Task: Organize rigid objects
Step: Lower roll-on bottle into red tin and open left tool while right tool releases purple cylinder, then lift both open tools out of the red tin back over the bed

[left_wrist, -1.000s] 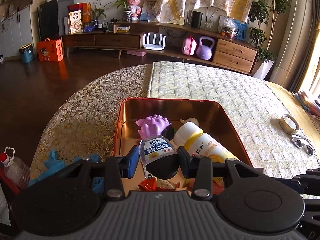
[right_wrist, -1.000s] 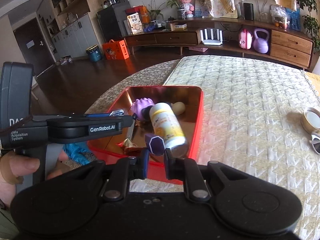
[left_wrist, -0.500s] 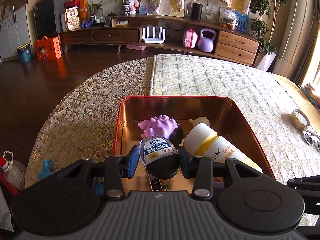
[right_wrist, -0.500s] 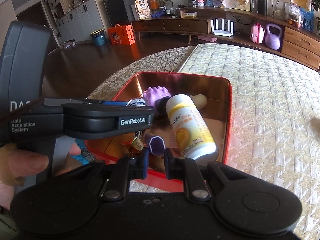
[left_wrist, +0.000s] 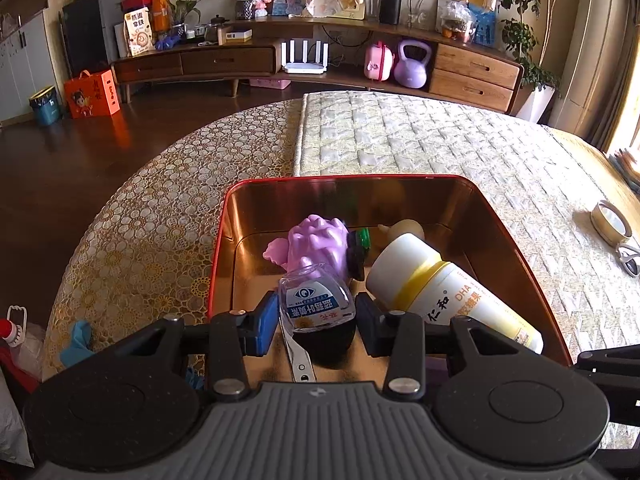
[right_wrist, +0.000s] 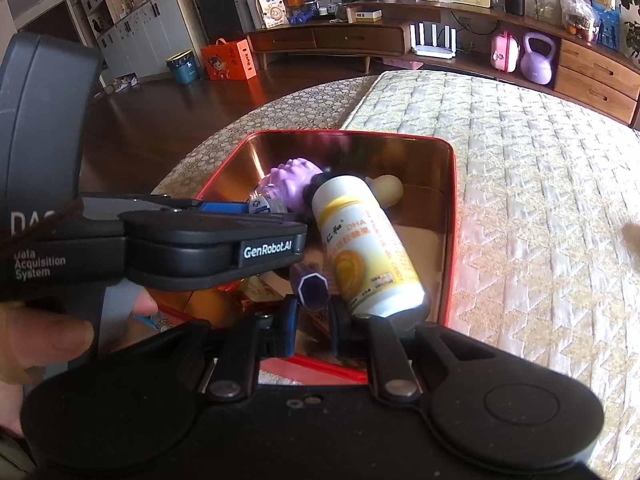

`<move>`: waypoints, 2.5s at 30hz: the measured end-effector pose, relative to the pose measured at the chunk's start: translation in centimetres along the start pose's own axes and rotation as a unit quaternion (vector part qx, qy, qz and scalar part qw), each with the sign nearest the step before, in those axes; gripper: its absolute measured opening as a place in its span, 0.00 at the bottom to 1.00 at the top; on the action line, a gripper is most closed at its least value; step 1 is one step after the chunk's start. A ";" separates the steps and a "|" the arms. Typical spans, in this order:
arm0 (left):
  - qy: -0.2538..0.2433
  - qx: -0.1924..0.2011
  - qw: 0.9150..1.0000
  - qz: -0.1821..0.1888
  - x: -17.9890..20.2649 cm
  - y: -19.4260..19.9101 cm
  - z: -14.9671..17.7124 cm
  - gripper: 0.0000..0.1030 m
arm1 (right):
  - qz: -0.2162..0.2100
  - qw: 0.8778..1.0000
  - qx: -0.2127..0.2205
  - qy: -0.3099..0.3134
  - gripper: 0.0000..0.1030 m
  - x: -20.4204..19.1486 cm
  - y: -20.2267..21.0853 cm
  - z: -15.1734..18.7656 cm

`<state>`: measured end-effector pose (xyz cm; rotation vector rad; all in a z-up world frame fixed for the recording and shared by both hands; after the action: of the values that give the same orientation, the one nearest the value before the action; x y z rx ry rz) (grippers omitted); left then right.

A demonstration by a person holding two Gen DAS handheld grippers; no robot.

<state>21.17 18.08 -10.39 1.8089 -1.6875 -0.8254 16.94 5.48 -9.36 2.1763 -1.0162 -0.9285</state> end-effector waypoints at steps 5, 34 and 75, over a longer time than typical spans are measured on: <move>-0.003 -0.006 1.000 0.001 0.3 0.0 0.1 0.40 | 0.001 1.000 -0.001 -0.007 0.17 0.2 0.1 0.0; -0.005 0.027 0.999 0.016 1.5 4.9 0.6 0.63 | -0.033 0.998 0.051 -0.019 0.60 1.2 6.3 1.2; -0.096 0.063 0.986 0.119 21.7 6.8 -4.5 0.80 | 0.055 0.981 0.150 -0.109 1.00 20.9 16.8 3.4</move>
<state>20.61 -4.26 -4.11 1.6051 -2.0736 -0.8254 17.11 -21.39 -6.75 2.2636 -1.4493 -1.0345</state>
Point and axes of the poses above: each gripper's, at about its wrist camera, not at the fingertips, and y roughly against the way its jaws point, x to its right, z to its underside, the point moved 5 cm from there along -y, roughly the way its jaws point, and after that the axes turned 9 degrees about -y, right-handed, at the moved point
